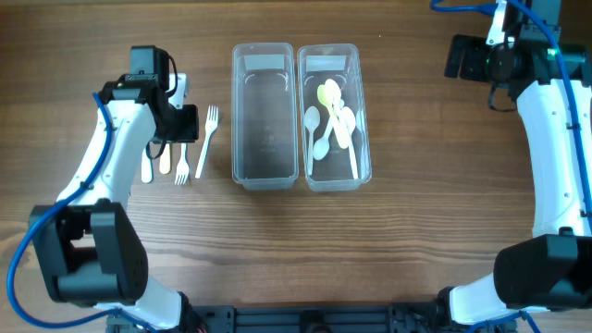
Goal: Pack container
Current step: 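Move the left gripper over the forks and grasp a white fork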
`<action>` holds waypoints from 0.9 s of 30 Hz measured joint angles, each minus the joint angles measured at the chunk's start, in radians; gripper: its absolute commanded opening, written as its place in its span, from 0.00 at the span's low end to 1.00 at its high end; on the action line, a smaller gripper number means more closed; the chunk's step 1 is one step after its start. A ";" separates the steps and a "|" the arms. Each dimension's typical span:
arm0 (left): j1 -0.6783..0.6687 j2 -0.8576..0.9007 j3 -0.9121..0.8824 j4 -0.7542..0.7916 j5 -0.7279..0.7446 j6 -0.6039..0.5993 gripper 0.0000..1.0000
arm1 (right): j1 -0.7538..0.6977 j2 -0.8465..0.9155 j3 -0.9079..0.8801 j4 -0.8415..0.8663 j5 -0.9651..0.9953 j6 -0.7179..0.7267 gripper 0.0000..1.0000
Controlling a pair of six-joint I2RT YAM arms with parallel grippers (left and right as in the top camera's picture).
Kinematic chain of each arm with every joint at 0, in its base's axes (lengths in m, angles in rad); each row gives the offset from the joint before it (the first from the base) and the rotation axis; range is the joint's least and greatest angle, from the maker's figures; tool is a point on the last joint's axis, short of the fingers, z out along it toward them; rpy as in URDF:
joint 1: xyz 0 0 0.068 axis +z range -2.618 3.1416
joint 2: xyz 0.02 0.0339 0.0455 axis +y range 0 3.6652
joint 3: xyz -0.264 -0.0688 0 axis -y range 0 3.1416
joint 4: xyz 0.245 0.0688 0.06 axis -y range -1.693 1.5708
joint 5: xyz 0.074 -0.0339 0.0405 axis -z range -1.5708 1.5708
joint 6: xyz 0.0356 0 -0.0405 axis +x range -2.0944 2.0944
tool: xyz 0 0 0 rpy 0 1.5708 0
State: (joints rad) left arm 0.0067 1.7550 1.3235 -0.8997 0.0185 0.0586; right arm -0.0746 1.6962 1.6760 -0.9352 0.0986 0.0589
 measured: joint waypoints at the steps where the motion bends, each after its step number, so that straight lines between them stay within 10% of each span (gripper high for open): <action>1: 0.000 0.007 0.000 0.000 0.000 0.000 0.35 | 0.000 0.000 0.000 0.000 0.000 0.000 1.00; 27: 0.021 0.225 0.002 0.075 -0.074 0.000 0.46 | 0.000 0.000 0.000 0.000 0.000 0.000 1.00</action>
State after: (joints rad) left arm 0.0277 1.9800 1.3254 -0.8246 -0.0551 0.0589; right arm -0.0746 1.6958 1.6760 -0.9352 0.0986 0.0589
